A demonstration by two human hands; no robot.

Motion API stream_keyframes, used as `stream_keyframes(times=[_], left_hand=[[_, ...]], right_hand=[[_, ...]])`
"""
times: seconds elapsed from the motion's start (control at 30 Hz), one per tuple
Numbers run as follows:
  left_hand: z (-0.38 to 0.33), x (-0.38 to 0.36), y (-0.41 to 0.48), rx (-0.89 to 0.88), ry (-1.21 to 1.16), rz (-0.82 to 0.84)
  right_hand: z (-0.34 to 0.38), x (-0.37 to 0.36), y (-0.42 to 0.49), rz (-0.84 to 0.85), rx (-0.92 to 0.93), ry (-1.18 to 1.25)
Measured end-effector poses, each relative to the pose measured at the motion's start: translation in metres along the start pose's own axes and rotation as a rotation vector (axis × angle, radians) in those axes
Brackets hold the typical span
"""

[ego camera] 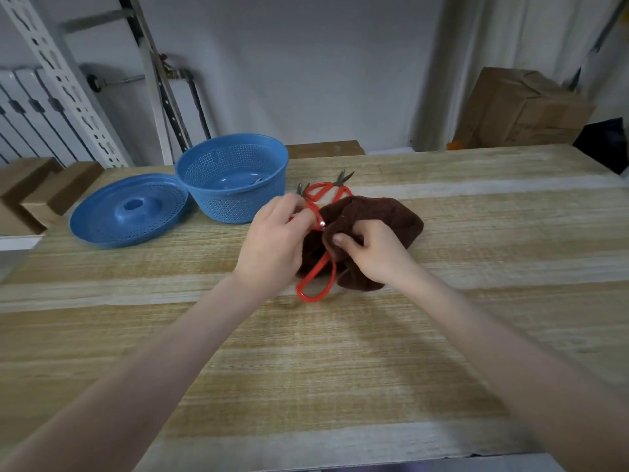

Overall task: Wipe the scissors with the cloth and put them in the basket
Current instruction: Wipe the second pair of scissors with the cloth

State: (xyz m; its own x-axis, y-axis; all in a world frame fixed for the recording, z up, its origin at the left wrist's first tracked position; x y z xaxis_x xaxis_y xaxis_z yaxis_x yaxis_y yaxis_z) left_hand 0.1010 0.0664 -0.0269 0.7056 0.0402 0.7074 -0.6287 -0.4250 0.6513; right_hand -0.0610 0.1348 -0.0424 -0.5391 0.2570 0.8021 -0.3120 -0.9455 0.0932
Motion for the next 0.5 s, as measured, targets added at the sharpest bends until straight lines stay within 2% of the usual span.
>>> stream_keyframes(times=[0.1,0.2,0.27,0.33,0.43,0.5], left_hand=[[-0.012,-0.002,-0.001,0.174,-0.094,-0.004],[-0.017,-0.015,0.003,0.326,-0.073,0.203],[-0.019,-0.020,0.003,0.383,-0.172,0.271],[-0.018,-0.020,0.001,0.404,-0.273,0.278],[-0.015,-0.020,0.003,0.369,-0.237,0.279],[-0.016,-0.020,0.006,0.335,-0.210,0.287]], right_hand=[[-0.001,0.000,-0.001,-0.085,-0.054,0.073],[0.000,-0.002,-0.002,-0.112,-0.051,0.161],[0.000,-0.004,-0.001,-0.093,-0.029,0.200],[0.001,-0.001,-0.003,-0.023,0.010,0.211],[-0.001,0.005,-0.008,0.129,0.015,0.347],[-0.003,0.005,-0.010,0.133,0.008,0.451]])
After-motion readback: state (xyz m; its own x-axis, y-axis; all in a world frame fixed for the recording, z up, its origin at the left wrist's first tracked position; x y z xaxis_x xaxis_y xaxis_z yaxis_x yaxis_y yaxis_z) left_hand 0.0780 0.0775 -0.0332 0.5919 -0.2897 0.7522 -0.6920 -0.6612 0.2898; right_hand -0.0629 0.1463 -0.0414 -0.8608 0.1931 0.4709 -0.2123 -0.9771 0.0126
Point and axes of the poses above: each hand's wrist, its own y-axis towards the middle knuckle, its own x-axis out of the back of the hand, z = x × y, the point moved 1 cm from there along y, towards the middle knuckle, and after that the axes turned 8 degrees about -y, right-handed, at the moved point
